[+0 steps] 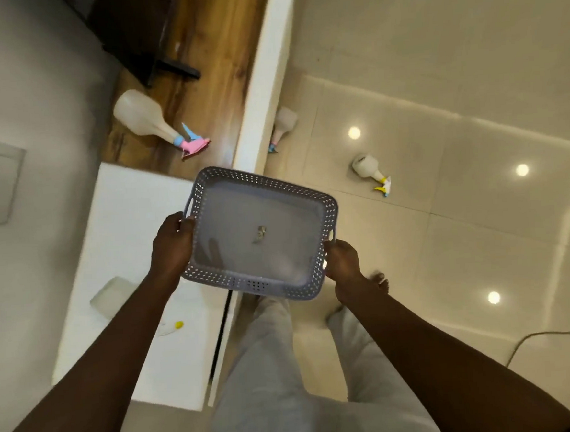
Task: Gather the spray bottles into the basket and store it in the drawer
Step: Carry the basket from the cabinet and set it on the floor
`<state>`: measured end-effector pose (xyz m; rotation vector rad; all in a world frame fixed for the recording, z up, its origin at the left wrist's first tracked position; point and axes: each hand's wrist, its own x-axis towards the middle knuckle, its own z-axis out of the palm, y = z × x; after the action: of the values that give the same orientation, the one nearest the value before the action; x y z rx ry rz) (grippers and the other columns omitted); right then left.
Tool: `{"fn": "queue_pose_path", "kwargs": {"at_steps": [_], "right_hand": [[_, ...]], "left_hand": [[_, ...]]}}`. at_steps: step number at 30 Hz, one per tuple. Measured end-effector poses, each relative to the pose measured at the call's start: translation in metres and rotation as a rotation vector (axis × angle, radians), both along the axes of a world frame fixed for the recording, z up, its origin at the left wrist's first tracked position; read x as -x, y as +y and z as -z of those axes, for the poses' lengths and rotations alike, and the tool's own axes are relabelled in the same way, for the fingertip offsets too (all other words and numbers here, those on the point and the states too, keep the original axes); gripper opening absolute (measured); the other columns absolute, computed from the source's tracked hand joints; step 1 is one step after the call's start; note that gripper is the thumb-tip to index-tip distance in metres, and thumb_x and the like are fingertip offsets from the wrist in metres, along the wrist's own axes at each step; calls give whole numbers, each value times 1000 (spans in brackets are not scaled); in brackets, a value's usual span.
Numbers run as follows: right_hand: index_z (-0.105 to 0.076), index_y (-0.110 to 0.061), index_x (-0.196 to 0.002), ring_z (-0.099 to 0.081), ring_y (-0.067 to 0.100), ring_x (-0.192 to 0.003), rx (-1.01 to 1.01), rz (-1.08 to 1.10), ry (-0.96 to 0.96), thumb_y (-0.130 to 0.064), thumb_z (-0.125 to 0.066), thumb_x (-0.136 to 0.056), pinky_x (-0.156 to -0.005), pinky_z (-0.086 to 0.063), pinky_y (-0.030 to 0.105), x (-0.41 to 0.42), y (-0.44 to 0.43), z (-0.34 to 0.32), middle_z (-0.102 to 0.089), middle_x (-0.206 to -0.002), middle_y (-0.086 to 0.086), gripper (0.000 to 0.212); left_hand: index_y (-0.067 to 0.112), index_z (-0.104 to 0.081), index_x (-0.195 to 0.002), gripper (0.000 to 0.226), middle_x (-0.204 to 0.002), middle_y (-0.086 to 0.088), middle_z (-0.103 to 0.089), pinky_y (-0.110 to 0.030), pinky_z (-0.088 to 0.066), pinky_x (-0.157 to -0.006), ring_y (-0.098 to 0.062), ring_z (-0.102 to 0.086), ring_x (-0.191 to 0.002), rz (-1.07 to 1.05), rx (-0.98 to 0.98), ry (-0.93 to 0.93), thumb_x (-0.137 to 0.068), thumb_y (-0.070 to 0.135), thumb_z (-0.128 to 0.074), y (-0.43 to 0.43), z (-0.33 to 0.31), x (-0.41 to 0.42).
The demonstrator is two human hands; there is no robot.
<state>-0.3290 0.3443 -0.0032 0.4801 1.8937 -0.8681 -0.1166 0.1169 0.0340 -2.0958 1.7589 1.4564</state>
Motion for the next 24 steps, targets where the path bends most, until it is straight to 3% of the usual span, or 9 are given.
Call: {"fn": "queue_pose_path", "kwargs": {"at_steps": [2,6,12,15,17,21,24], "right_hand": [[-69,-18,-95,-63,18,-80,-3,49,11,-22,-62,-96,-82,-55,41,33,33,3,-69,-88,1,8],[-69,-16,-89,-61,24,-79,-10,104,78,-17,-61,-92,-74,-50,38,99,93,11,-68,-85,5,9],[-71,-18,-94,-65,20,-80,-5,151,100,-18,-61,-87,-74,-54,38,194,173,57,-71,-90,1,12],[-69,-16,-96,-70,33,-99,-13,127,105,-13,-60,-95,-94,-59,51,233,205,101,-71,-97,6,10],[-66,-21,-88,-69,33,-100,-12,133,87,-11,-59,-96,-99,-57,54,254,222,135,-69,-96,5,15],[-68,-19,-98,-68,21,-93,-10,130,57,-7,-56,-97,-99,-58,50,286,248,207,-71,-98,0,17],[-71,-22,-94,-71,17,-91,-17,122,67,-7,-60,-95,-93,-61,47,299,260,260,-74,-96,-1,19]], "left_hand": [[20,-66,-130,39,-130,-7,-70,-53,-48,-109,-31,-64,-122,26,-26,29,-100,38,-47,26,4,35],[23,-65,-130,41,-128,-5,-71,-48,-51,-104,-28,-66,-118,93,-44,60,-98,42,-46,77,22,108],[24,-64,-133,42,-126,-4,-71,-29,-51,-78,-21,-67,-106,190,-40,63,-100,41,-45,148,91,207],[25,-60,-139,45,-132,-3,-69,-39,-54,-96,-24,-66,-115,243,-43,32,-101,45,-45,176,140,243],[21,-59,-140,45,-135,-6,-68,-41,-51,-104,-28,-65,-120,252,-38,11,-102,43,-47,191,180,261],[19,-62,-137,43,-131,-6,-70,-27,-44,-84,-28,-67,-113,273,-24,-42,-102,41,-49,217,264,286],[20,-62,-134,43,-117,1,-70,-18,-39,-64,-15,-66,-87,293,-42,-66,-100,43,-50,232,322,292]]}}
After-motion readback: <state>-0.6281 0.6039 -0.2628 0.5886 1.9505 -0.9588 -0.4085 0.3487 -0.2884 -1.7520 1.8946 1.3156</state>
